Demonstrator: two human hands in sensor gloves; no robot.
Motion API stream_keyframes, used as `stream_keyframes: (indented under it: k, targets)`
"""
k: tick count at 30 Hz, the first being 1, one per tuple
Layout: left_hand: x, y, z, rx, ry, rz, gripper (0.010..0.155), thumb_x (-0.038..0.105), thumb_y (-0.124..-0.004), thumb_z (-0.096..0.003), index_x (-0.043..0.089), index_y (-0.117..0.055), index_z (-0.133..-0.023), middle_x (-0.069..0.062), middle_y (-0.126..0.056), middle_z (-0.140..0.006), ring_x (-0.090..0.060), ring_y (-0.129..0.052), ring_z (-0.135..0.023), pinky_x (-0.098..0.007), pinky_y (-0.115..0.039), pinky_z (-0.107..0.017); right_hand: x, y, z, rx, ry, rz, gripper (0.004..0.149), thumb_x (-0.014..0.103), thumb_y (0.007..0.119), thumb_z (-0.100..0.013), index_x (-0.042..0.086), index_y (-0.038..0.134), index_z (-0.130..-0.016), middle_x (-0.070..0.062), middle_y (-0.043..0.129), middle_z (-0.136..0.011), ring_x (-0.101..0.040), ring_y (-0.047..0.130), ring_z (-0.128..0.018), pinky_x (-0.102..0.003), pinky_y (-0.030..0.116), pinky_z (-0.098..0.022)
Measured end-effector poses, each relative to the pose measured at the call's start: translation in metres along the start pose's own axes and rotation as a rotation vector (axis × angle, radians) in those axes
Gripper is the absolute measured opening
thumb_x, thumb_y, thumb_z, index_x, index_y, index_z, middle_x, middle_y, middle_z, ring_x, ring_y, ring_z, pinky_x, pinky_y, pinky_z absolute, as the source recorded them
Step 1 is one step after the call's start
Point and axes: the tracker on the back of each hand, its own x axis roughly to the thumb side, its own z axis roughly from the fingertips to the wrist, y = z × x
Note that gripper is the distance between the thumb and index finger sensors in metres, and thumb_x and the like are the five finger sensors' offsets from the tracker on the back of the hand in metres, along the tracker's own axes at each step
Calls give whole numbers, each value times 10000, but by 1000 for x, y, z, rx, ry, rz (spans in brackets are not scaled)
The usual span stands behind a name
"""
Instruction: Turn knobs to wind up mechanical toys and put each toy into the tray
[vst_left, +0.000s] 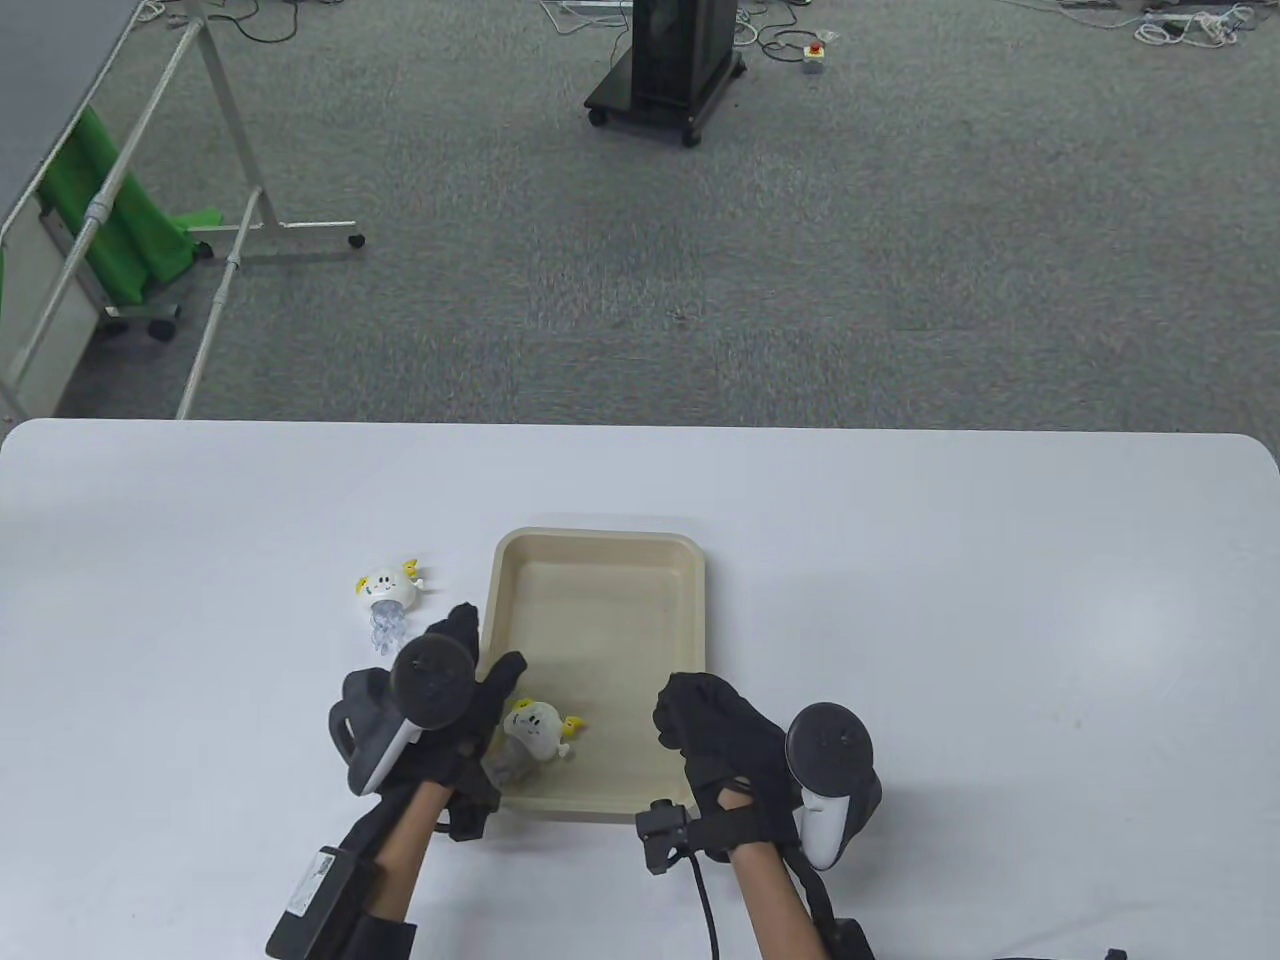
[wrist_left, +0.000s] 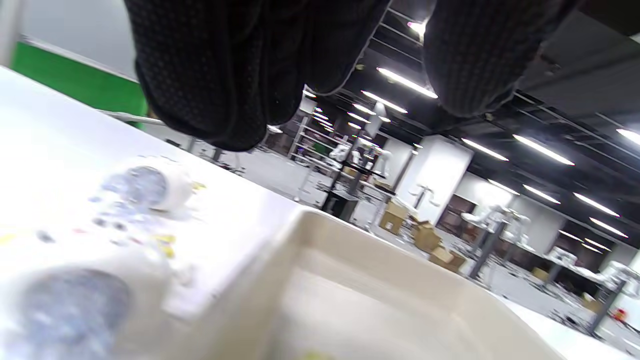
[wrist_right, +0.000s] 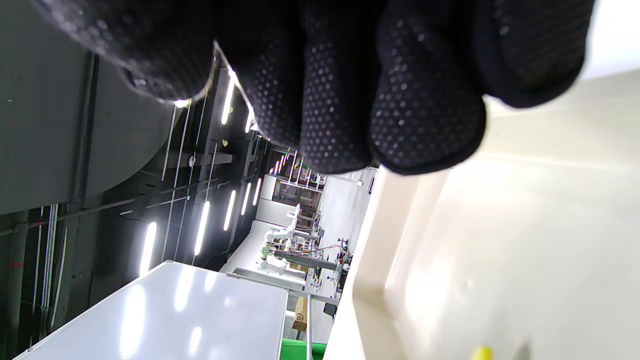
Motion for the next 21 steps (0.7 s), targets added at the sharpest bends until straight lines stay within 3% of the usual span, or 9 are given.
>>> stream_keyframes:
  k: [5, 9, 16, 19, 21]
  targets:
    - [-44, -4, -9, -44, 134, 5, 816, 547, -780, -470, 47, -650, -1101, -258, -723, -1040, -525, -895, -818, -519, -847, -560, 0, 1, 0, 4, -2, 4, 514, 482, 766, -424, 69, 872, -710, -144, 984, -600, -338, 987, -431, -494, 822, -366]
    - [-69, -22, -11, -101, 205, 26, 847, 574, -760, -472, 30, -635, -1107, -278, -707, -1045, -540, -885, -817, -527, -839, -561, 0, 1, 0, 8, -1, 8, 515, 483, 765, -424, 68, 872, -711, -145, 983, -601, -338, 986, -434, -494, 821, -368]
    - [-79, -44, -14, -192, 280, -10, 921, 649, -693, -473, 2, -603, -1123, -311, -706, -1037, -536, -906, -773, -519, -838, -548, 0, 2, 0, 11, 3, 12, 516, 483, 763, -426, 67, 872, -711, -148, 984, -600, -339, 986, -433, -496, 820, -367]
    - [-78, -48, -13, -125, 283, -87, 918, 672, -690, -466, 19, -640, -1109, -271, -756, -1011, -489, -933, -740, -490, -853, -539, 0, 2, 0, 11, 3, 11, 515, 482, 763, -426, 68, 873, -710, -148, 983, -601, -340, 987, -431, -495, 820, -366]
    - [-77, -51, -14, -154, 298, -109, 911, 662, -717, -463, 18, -657, -1104, -266, -766, -998, -469, -927, -741, -485, -844, -546, 0, 2, 0, 12, 4, 11, 516, 483, 762, -426, 67, 873, -710, -148, 983, -602, -340, 986, -432, -495, 820, -366]
